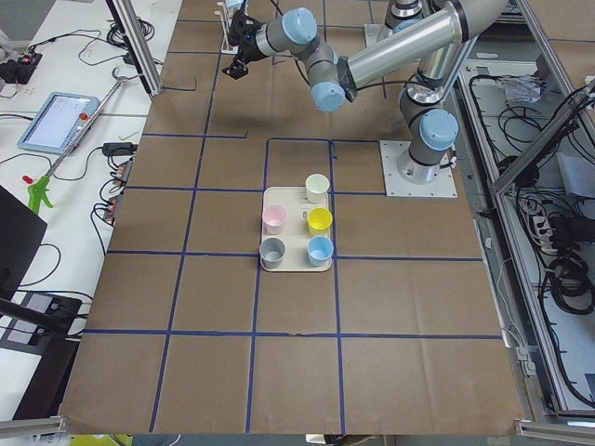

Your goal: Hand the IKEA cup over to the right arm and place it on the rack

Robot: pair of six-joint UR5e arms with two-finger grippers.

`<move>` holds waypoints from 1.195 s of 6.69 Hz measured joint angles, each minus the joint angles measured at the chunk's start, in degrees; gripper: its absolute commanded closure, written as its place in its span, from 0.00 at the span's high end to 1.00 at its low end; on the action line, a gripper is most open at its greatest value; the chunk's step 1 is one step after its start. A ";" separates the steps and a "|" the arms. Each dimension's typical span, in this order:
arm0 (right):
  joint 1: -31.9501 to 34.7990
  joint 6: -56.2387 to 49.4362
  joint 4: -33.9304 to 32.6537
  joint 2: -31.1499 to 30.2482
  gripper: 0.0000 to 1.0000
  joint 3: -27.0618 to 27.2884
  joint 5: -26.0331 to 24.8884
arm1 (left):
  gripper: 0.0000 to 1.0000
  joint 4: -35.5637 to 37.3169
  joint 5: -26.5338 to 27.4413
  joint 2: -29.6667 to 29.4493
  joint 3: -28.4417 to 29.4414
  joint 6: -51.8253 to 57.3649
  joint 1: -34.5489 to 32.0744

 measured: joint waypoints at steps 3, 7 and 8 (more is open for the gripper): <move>-2.98 -17.66 -4.00 5.89 0.06 -4.84 -2.30 | 1.00 -45.36 14.84 1.60 16.01 -0.76 -3.74; -6.25 -29.93 -13.20 12.81 0.07 -7.83 -2.65 | 1.00 -64.68 21.60 5.66 15.71 -0.01 -3.86; -6.40 -30.55 -13.75 13.42 0.06 -7.87 -2.73 | 1.00 -65.67 23.73 7.45 13.36 1.93 -3.21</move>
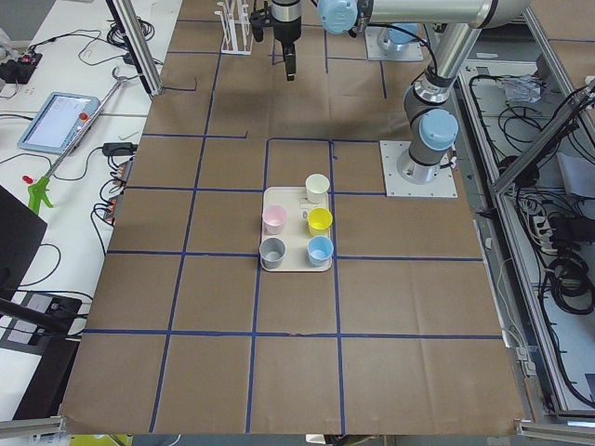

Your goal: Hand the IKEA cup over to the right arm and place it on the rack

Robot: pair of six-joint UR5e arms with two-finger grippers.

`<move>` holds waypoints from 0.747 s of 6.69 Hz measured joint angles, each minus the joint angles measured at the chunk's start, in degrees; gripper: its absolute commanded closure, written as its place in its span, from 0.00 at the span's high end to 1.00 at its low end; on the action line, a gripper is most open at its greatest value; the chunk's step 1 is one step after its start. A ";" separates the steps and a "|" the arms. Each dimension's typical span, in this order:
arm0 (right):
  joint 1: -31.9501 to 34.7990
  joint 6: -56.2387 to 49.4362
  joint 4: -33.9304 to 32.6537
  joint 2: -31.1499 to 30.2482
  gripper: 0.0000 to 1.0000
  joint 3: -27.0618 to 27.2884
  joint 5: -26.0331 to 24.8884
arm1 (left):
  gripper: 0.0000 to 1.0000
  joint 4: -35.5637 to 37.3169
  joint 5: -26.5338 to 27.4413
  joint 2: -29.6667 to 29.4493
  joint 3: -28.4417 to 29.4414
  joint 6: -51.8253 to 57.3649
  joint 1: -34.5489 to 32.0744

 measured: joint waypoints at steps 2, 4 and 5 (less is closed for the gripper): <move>0.13 0.01 -0.35 1.72 0.07 -0.12 -0.05 | 0.99 -0.23 3.17 5.92 -7.40 10.57 5.54; 0.52 0.11 -1.25 3.28 0.08 -0.13 -0.06 | 0.99 2.27 3.47 11.31 -16.24 23.39 15.60; 0.81 0.23 -1.71 4.04 0.09 -0.09 -0.04 | 0.99 5.21 3.46 12.61 -19.83 30.04 21.00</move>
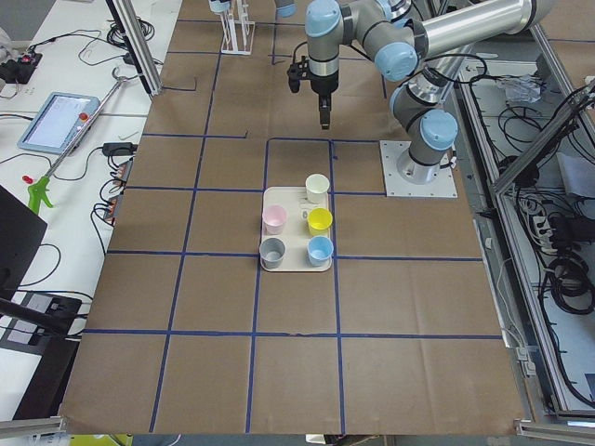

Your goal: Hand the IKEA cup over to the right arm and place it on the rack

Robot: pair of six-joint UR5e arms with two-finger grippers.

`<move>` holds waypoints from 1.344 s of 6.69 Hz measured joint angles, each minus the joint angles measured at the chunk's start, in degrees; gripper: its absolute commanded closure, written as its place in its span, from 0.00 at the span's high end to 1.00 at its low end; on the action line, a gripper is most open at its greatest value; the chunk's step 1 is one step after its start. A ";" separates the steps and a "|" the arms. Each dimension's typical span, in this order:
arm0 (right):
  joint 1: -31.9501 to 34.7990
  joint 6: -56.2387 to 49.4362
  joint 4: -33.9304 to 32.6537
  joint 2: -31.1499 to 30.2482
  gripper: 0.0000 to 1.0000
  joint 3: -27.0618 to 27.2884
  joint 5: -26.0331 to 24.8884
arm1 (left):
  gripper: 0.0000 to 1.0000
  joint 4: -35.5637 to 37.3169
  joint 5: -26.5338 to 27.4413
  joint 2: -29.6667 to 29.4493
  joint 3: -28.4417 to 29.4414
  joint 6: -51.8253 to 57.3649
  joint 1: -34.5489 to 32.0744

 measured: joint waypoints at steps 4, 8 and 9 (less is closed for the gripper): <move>0.22 -0.16 -0.20 1.33 0.99 0.14 0.09 | 0.99 11.01 -1.15 -3.70 -5.83 9.22 8.49; 0.23 -0.66 -0.15 0.86 1.00 0.29 -0.10 | 0.99 27.59 -4.31 -7.72 -15.70 6.67 8.63; 0.29 -0.70 -0.09 0.75 1.00 0.32 -0.11 | 0.99 31.79 -4.08 -9.84 -17.60 6.50 8.63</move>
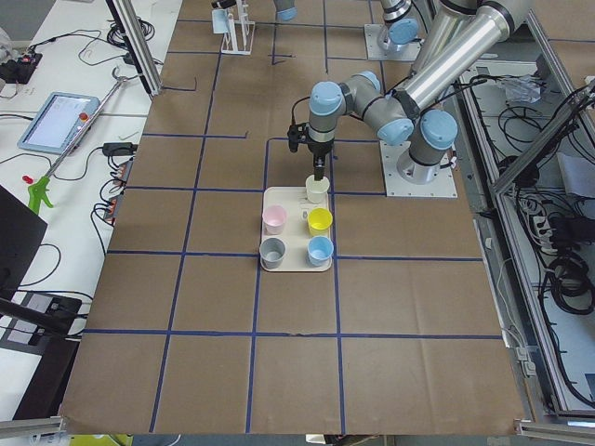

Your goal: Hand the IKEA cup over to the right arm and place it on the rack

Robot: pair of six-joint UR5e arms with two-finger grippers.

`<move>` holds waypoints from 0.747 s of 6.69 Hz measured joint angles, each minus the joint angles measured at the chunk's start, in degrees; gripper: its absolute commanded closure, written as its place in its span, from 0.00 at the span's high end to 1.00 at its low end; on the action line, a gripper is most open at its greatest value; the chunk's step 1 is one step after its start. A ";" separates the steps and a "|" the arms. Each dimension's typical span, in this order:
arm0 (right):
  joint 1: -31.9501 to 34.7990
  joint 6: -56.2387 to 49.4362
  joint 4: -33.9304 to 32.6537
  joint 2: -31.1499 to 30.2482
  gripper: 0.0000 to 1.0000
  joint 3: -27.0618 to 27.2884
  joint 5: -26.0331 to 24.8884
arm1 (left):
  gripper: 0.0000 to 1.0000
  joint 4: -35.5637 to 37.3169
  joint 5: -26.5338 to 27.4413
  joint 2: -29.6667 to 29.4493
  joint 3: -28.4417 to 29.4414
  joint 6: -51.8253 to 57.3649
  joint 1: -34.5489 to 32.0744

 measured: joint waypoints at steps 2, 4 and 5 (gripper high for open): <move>0.24 0.15 0.61 -0.91 1.00 -0.03 0.04 | 0.98 3.02 0.34 -3.08 -1.02 -0.17 0.06; 0.93 0.59 1.06 -4.80 1.00 0.05 0.25 | 0.40 3.41 1.19 -3.84 -0.95 -0.34 0.17; 1.71 0.65 3.04 -8.20 1.00 0.36 0.26 | 0.22 3.46 2.79 -4.17 -0.90 -0.33 0.22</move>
